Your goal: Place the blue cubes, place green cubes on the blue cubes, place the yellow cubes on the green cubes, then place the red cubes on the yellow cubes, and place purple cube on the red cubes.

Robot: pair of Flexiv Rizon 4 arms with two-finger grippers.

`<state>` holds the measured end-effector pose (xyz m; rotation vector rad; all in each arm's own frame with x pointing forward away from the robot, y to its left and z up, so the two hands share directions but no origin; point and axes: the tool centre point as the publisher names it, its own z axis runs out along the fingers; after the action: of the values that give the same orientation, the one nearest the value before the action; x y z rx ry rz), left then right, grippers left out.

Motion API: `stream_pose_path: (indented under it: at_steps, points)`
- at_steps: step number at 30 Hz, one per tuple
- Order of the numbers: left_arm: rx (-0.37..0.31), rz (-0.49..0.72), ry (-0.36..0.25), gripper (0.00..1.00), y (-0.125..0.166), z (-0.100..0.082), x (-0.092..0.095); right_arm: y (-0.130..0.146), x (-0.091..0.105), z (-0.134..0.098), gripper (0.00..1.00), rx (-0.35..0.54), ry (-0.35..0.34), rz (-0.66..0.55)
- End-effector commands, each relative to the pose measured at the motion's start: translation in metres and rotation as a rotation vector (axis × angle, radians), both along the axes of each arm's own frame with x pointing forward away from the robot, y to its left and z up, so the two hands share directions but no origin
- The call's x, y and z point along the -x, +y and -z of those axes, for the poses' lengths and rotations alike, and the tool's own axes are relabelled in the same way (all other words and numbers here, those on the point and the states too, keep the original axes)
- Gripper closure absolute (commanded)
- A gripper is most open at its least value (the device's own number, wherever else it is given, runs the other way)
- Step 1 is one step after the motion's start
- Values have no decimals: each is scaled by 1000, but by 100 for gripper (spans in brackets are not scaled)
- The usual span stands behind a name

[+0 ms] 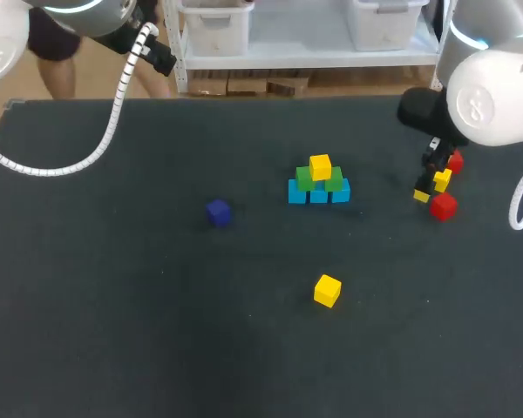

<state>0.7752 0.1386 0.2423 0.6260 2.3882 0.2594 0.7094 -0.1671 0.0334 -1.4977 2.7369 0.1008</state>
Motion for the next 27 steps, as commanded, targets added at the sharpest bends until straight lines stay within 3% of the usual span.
stream_pose_path:
  at_steps: [1, 13, 27]
  points:
    - [0, 1, 0, 0, 1, 0, 0, -4, -4, 1, 0, -3, 10, 8]
    - [0, 1, 0, 0, 1, 0, 0, 2, -1, 10, 0, -3, 45, 21]
    - [0, 1, 0, 0, 1, 0, 0, 3, -1, 11, 0, -26, 27, 5]
